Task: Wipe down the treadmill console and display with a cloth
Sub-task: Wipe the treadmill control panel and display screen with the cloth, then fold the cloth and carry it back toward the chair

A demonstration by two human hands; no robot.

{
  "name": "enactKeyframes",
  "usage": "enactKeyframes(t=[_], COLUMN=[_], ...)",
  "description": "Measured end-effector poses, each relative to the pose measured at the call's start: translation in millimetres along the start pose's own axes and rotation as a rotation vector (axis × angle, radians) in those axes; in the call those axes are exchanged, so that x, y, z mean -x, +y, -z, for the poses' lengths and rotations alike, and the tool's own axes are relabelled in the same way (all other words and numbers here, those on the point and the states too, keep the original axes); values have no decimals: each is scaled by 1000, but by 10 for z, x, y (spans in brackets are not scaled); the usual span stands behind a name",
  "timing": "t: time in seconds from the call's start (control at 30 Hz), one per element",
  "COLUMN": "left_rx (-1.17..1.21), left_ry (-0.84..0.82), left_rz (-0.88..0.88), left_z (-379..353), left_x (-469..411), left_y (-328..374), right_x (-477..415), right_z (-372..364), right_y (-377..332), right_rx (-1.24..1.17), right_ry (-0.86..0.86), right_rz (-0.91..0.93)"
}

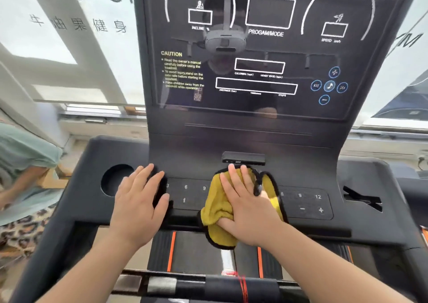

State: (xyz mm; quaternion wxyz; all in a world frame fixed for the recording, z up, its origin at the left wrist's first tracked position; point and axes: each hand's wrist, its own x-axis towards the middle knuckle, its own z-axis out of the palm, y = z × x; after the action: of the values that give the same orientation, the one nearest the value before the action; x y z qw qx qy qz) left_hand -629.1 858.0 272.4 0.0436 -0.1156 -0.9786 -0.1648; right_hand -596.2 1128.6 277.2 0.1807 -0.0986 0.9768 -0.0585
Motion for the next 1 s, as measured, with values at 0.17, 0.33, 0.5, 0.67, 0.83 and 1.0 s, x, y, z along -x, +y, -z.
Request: enactKeyframes(t=[0.17,0.33,0.5,0.67,0.83,1.0], left_rx=[73,157,221,146,108,232], left_ry=[4,17,-9,-81,-94,-88], left_rz=[-2,-5,39,58,31,105], left_z=[127,305,399,355,335,401], left_x=[47,129,225,234,198,155], left_y=[-341,-534,-656,-757,-694,-560], right_x=[-280,-571,-700,-578,-349,-209], right_z=[58,79,147,351,250,143], right_y=[-549,-1157,-1604,-1546,-1197,-839], right_rx=[21,-30,-76,-299,-258,-63], right_ry=[1,-16,-113,-12,357,593], right_rz=[9,31,35,63,-46,-291])
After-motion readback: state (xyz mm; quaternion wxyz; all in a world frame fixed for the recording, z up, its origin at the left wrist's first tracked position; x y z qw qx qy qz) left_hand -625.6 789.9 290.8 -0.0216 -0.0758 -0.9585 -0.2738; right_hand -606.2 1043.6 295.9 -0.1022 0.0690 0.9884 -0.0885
